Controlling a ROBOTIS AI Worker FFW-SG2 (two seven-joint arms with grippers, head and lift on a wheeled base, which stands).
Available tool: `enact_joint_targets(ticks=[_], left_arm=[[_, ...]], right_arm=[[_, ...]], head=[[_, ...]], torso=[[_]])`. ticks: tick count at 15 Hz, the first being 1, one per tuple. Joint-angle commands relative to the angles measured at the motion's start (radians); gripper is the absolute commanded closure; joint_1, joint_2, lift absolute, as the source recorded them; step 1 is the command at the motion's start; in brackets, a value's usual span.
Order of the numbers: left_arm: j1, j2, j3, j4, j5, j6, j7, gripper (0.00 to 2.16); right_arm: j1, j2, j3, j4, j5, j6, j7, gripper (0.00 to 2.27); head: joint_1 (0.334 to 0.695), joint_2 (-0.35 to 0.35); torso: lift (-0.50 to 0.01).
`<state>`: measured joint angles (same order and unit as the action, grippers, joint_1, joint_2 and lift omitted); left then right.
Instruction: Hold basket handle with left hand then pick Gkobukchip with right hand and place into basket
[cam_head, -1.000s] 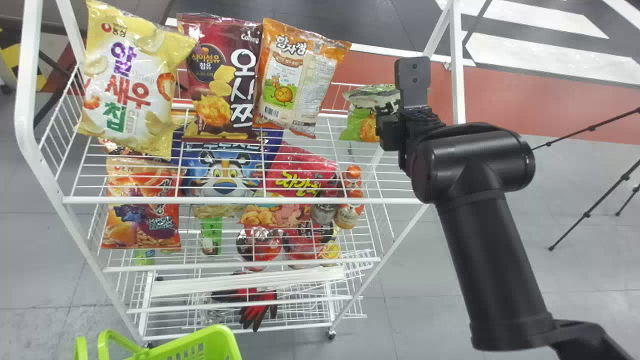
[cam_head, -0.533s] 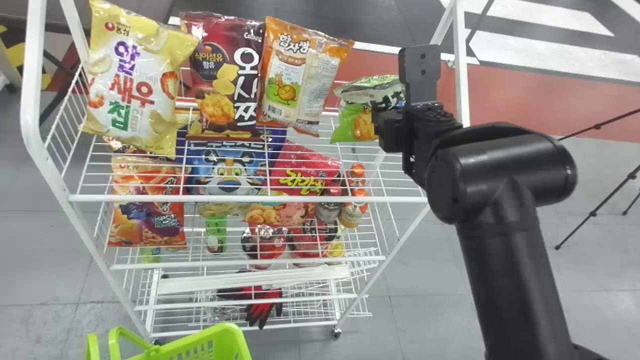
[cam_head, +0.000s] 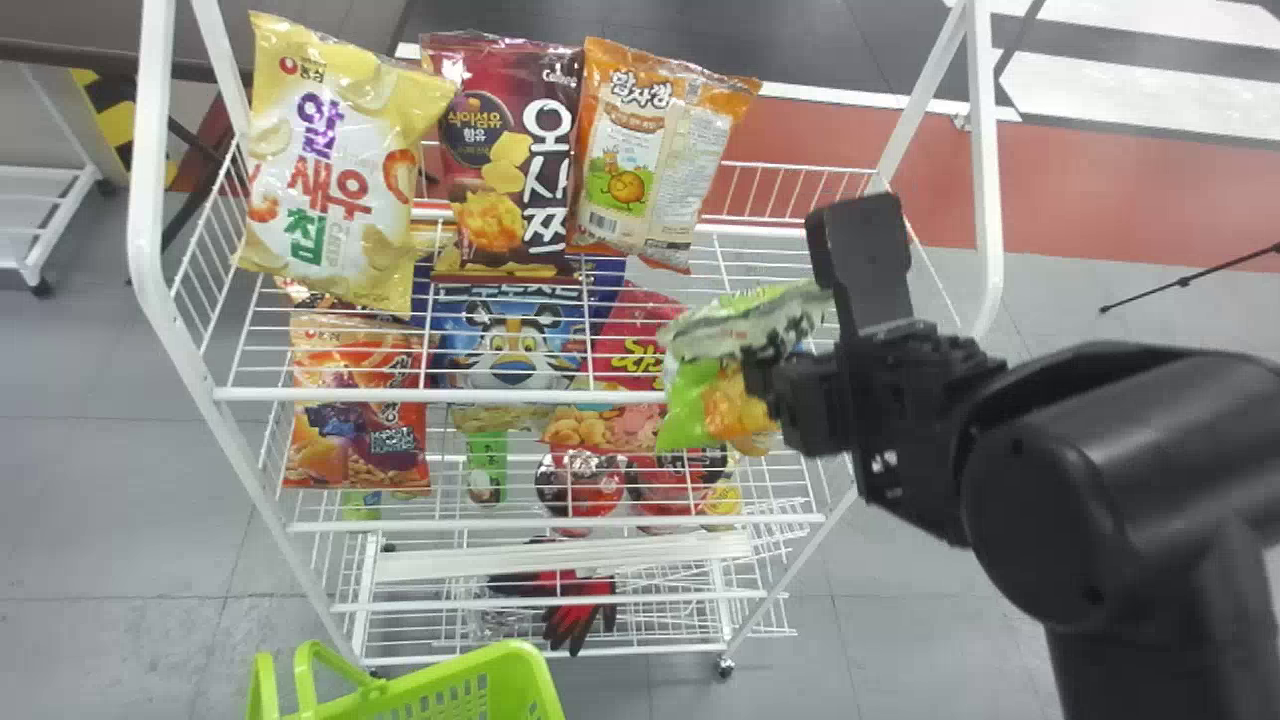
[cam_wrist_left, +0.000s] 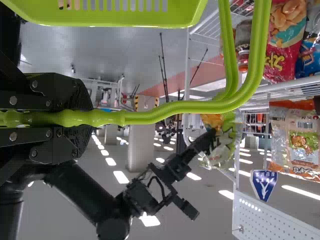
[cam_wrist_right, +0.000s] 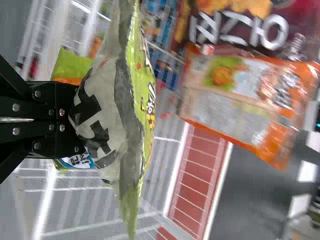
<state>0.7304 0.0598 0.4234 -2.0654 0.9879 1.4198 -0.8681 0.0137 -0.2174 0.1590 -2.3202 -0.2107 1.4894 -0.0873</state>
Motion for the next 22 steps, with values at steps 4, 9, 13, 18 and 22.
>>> enact_joint_targets(ticks=[4, 9, 13, 18, 22], left_arm=[[-0.017, 0.002, -0.038, 0.002, -0.003, -0.003, 0.004, 1.89], [-0.039, 0.0, -0.066, 0.01, -0.005, -0.012, 0.004, 1.89], [-0.069, 0.0, -0.069, 0.036, -0.002, -0.037, -0.002, 1.89], [-0.091, 0.0, -0.054, 0.053, 0.018, -0.043, -0.002, 1.89], [-0.095, 0.0, -0.045, 0.048, 0.055, -0.043, 0.0, 1.89]], right_arm=[[0.095, 0.004, 0.059, -0.11, -0.095, 0.083, 0.006, 2.25], [0.131, 0.046, 0.093, -0.156, -0.251, 0.083, 0.004, 2.25], [0.178, 0.053, 0.09, -0.191, -0.394, 0.083, 0.003, 2.25], [0.224, 0.055, 0.09, -0.278, -0.437, 0.083, -0.008, 2.25], [0.261, 0.062, 0.1, -0.278, -0.473, 0.083, -0.032, 2.25]], head=[[0.695, -0.117], [0.695, -0.011], [0.695, 0.113], [0.695, 0.195], [0.695, 0.248]], torso=[[0.0], [0.0], [0.0], [0.0], [0.0]])
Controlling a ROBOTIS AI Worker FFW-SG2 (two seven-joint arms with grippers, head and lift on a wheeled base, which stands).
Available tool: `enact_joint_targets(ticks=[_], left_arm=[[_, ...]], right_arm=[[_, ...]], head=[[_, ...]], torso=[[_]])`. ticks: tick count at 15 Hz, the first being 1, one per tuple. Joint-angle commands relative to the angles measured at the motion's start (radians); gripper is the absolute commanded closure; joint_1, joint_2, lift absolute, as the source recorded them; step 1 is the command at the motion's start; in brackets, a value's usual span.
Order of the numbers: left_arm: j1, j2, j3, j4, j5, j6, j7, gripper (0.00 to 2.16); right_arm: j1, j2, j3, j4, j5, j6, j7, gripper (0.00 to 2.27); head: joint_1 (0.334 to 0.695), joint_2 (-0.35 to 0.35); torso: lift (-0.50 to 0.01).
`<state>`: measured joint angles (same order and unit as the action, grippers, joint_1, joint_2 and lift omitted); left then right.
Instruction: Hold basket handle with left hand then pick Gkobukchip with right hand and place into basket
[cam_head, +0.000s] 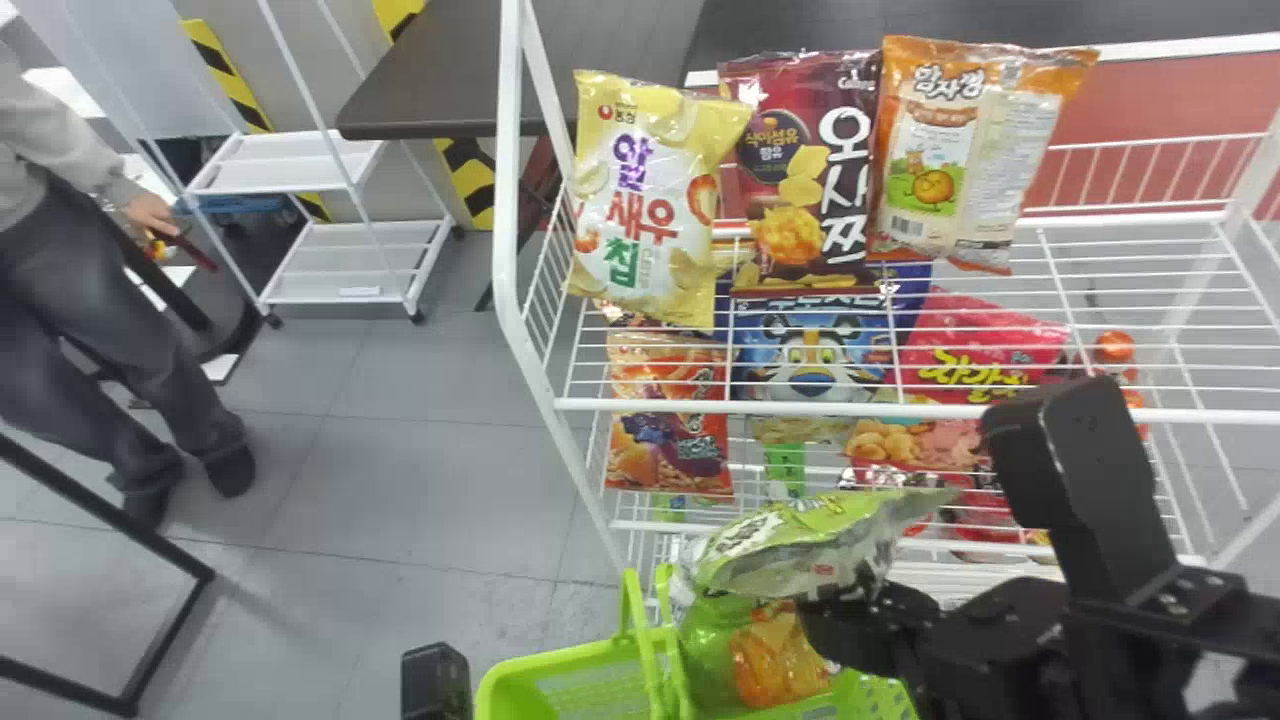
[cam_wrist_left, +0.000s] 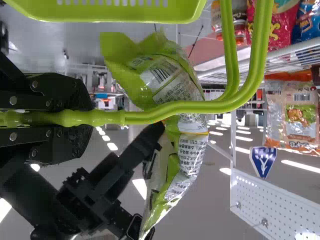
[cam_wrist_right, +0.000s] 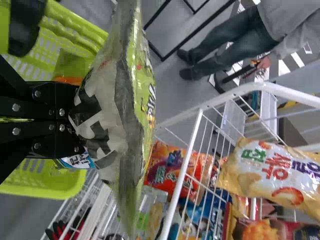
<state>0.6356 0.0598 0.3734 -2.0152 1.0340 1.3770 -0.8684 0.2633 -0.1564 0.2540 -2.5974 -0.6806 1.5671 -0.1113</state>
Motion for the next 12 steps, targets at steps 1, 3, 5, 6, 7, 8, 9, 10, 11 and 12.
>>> enact_joint_targets(ticks=[1, 3, 5, 6, 7, 8, 9, 10, 11, 12], left_arm=[[-0.001, 0.0, 0.01, -0.002, 0.017, 0.003, 0.0, 1.89], [-0.001, 0.0, 0.015, -0.002, 0.018, 0.003, 0.0, 1.89], [-0.001, 0.0, 0.019, 0.0, 0.018, 0.003, -0.001, 1.89], [-0.001, 0.0, 0.021, 0.0, 0.02, 0.003, -0.001, 1.89], [-0.001, 0.0, 0.022, 0.001, 0.021, 0.003, -0.001, 1.89], [-0.001, 0.0, 0.025, 0.001, 0.023, 0.003, -0.003, 1.89], [-0.001, 0.0, 0.025, 0.001, 0.023, 0.003, -0.003, 1.89], [-0.001, 0.0, 0.027, 0.001, 0.028, 0.003, -0.001, 1.89], [-0.001, 0.0, 0.028, 0.001, 0.029, 0.003, -0.001, 1.89], [-0.001, 0.0, 0.032, 0.003, 0.029, 0.0, -0.001, 1.89]], right_arm=[[0.017, 0.0, 0.007, -0.001, -0.001, 0.005, -0.011, 2.25], [0.031, -0.002, 0.007, -0.003, 0.012, 0.005, -0.021, 2.17], [0.033, -0.003, 0.004, -0.023, 0.026, 0.005, -0.021, 1.46], [0.034, -0.005, 0.002, -0.036, 0.03, 0.005, -0.021, 0.37], [0.04, -0.005, 0.001, -0.041, 0.03, 0.005, -0.024, 0.0], [0.045, -0.005, 0.001, -0.043, 0.03, 0.005, -0.024, 0.0], [0.045, -0.005, 0.004, -0.043, 0.029, 0.005, -0.024, 0.03], [0.047, -0.005, 0.001, -0.043, 0.016, 0.005, -0.024, 0.06], [0.053, -0.005, 0.001, -0.046, 0.015, 0.005, -0.024, 0.06], [0.059, -0.005, -0.002, -0.049, 0.013, 0.005, -0.024, 0.06]], head=[[0.695, 0.255], [0.695, 0.267], [0.695, 0.266], [0.695, 0.264], [0.695, 0.261], [0.695, 0.258], [0.695, 0.256], [0.695, 0.257], [0.695, 0.26], [0.695, 0.263]], torso=[[0.0], [0.0], [0.0], [0.0], [0.0], [0.0], [0.0], [0.0], [0.0], [0.0]])
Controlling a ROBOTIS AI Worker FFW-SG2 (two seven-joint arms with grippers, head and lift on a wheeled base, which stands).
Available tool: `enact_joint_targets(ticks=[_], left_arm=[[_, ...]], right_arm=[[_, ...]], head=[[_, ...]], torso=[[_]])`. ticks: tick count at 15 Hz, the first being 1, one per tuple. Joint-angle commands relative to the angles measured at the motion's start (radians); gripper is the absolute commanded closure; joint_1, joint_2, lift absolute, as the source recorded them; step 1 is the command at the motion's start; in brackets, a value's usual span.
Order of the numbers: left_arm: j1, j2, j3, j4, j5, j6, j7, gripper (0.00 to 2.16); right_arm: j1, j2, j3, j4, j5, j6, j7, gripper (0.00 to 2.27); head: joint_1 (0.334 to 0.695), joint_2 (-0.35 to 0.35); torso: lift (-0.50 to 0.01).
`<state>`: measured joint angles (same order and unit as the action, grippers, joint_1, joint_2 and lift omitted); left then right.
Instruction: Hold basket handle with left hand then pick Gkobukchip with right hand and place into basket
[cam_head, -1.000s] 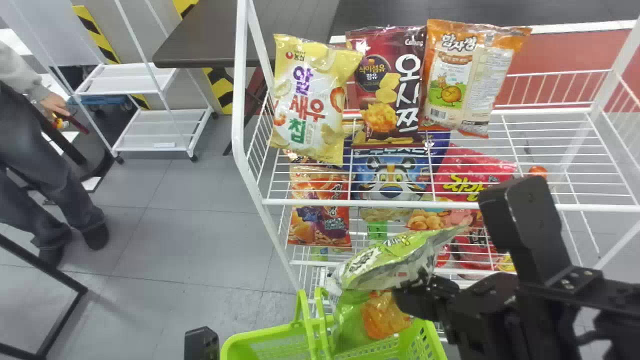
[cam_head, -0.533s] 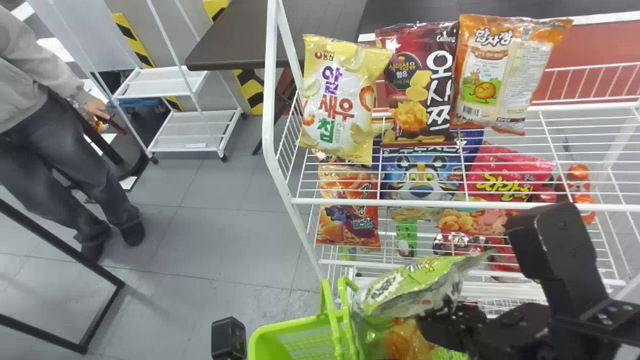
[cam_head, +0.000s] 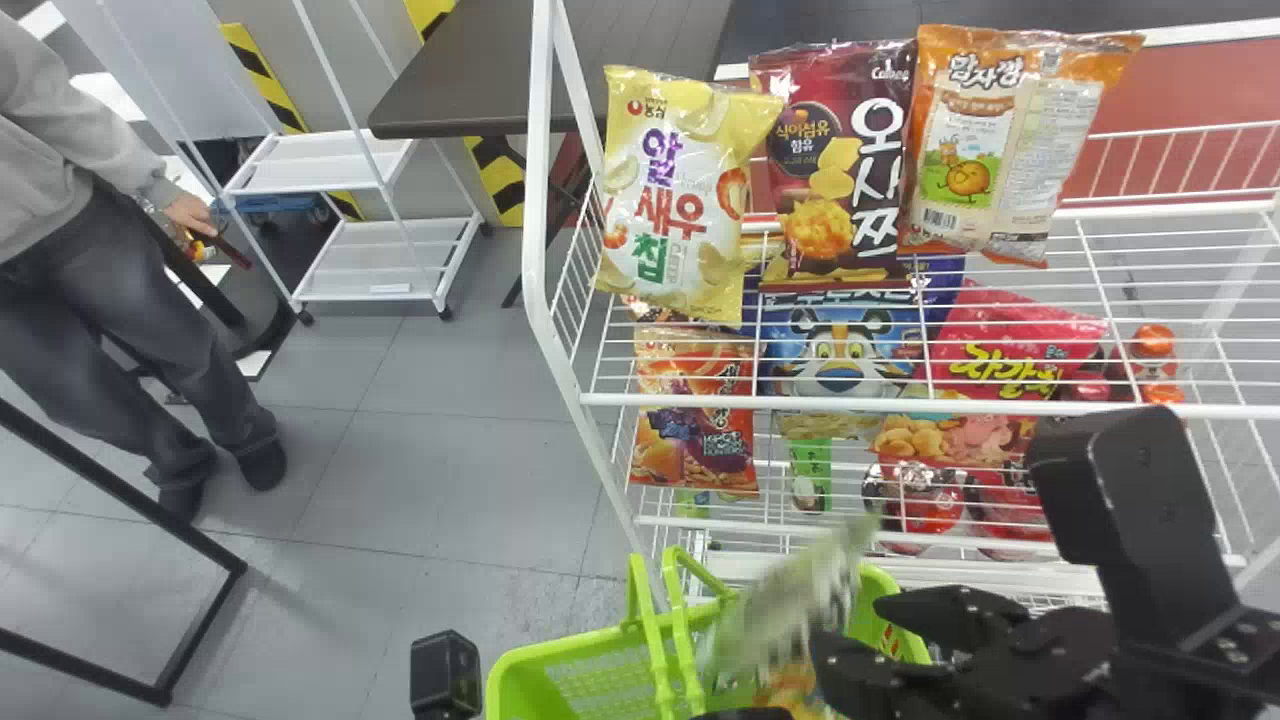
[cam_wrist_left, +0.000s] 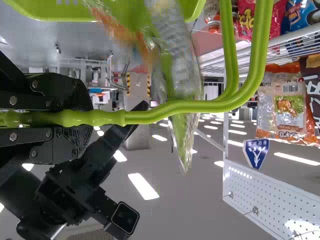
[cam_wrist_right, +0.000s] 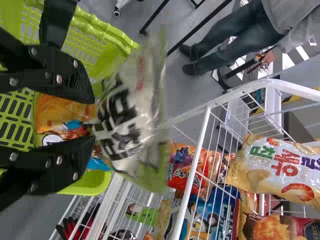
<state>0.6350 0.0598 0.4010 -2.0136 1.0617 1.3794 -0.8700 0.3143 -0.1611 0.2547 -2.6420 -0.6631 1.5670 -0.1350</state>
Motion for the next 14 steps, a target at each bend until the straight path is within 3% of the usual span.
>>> enact_joint_targets(ticks=[1, 6, 11, 14], left_arm=[[0.0, 0.0, 0.005, 0.001, 0.001, 0.001, -0.001, 1.89], [0.002, -0.001, 0.007, 0.003, 0.006, 0.001, -0.006, 1.89], [-0.003, -0.003, 0.004, 0.018, 0.006, -0.003, -0.014, 1.89], [0.0, -0.003, 0.005, 0.019, 0.004, -0.003, -0.02, 1.89]], right_arm=[[0.012, -0.002, -0.009, -0.01, -0.007, 0.005, 0.0, 0.06], [0.046, -0.003, -0.129, -0.038, 0.008, 0.005, 0.006, 0.06], [0.1, -0.028, -0.161, 0.085, 0.181, -0.015, 0.084, 0.06], [0.101, -0.037, -0.149, 0.178, 0.316, -0.31, 0.087, 0.06]], head=[[0.695, 0.271], [0.695, 0.249], [0.695, 0.083], [0.695, 0.004]], torso=[[0.0], [0.0], [0.0], [0.0]])
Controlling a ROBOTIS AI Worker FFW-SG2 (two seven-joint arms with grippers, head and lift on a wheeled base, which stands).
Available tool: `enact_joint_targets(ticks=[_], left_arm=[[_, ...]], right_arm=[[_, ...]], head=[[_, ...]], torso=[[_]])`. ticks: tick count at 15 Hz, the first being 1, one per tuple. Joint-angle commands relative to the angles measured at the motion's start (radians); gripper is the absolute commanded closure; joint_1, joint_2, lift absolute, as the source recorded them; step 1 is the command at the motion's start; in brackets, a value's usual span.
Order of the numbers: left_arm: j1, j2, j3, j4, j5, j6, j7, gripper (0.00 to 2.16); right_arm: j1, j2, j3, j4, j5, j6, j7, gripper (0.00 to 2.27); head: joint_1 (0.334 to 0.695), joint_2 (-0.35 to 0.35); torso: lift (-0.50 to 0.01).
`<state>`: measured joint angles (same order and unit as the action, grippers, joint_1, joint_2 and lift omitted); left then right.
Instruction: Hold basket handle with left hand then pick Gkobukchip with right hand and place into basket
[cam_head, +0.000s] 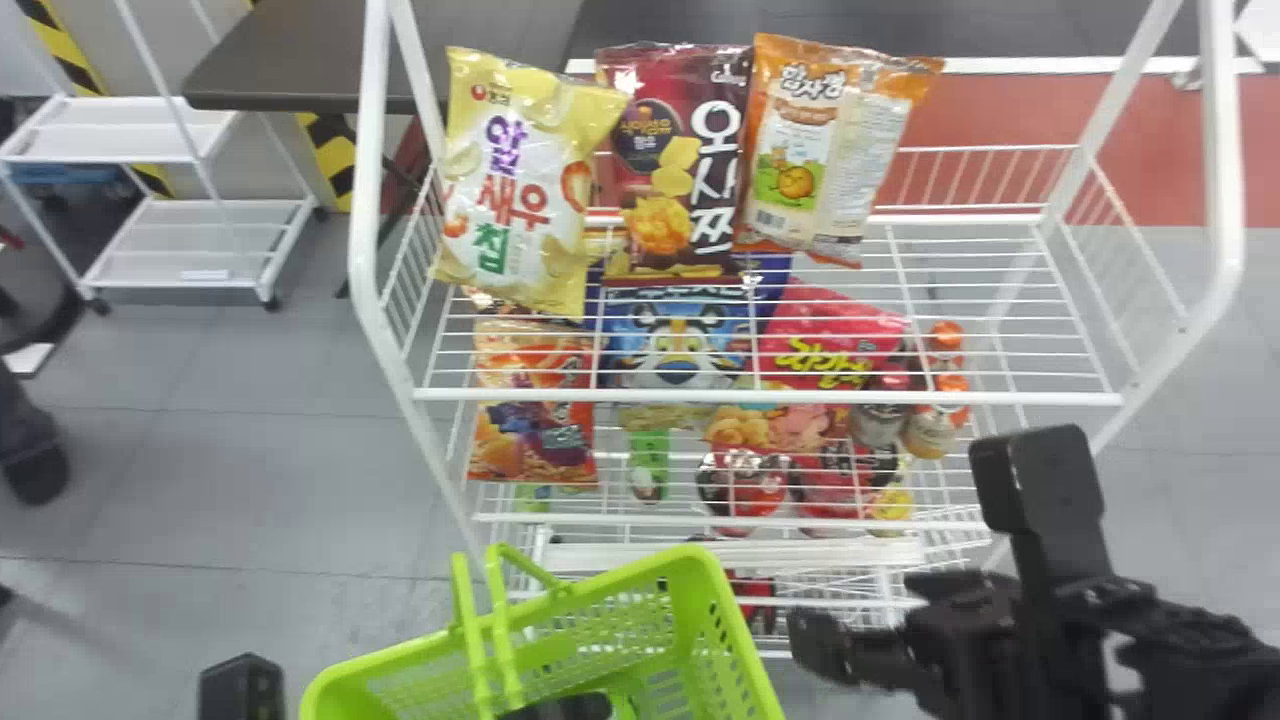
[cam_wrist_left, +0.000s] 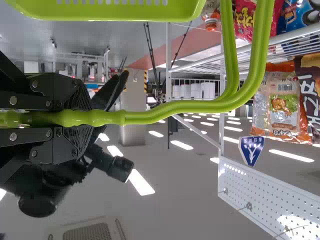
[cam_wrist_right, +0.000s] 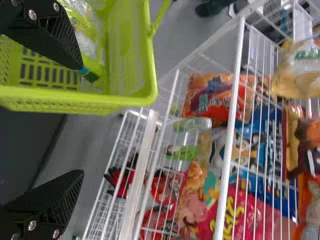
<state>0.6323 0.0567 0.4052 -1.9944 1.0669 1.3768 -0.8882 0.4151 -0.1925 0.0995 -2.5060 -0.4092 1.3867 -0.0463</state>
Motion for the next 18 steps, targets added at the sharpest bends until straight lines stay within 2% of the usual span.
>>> enact_joint_targets(ticks=[1, 5, 9, 14, 18], left_arm=[[0.003, 0.0, 0.003, 0.002, 0.001, 0.0, -0.003, 1.89], [0.003, 0.0, 0.0, 0.008, -0.001, 0.0, -0.005, 1.89], [0.006, 0.0, -0.002, 0.008, -0.001, 0.0, -0.008, 1.89], [0.006, 0.002, -0.002, 0.011, -0.002, 0.0, -0.008, 1.89], [0.006, 0.0, -0.002, 0.016, -0.002, 0.003, -0.008, 1.89]], right_arm=[[0.002, -0.011, 0.006, 0.056, 0.092, -0.209, -0.004, 0.06], [0.024, -0.035, 0.006, 0.145, 0.187, -0.568, -0.024, 0.07], [0.06, -0.038, 0.016, 0.306, 0.253, -0.946, -0.06, 0.07], [0.174, -0.036, -0.021, 0.411, 0.285, -1.222, -0.064, 0.07], [0.215, -0.031, -0.04, 0.454, 0.285, -1.341, -0.064, 0.07]], head=[[0.695, -0.014], [0.695, -0.083], [0.695, -0.14], [0.695, -0.18], [0.695, -0.227]], torso=[[0.0], [0.0], [0.0], [0.0], [0.0]])
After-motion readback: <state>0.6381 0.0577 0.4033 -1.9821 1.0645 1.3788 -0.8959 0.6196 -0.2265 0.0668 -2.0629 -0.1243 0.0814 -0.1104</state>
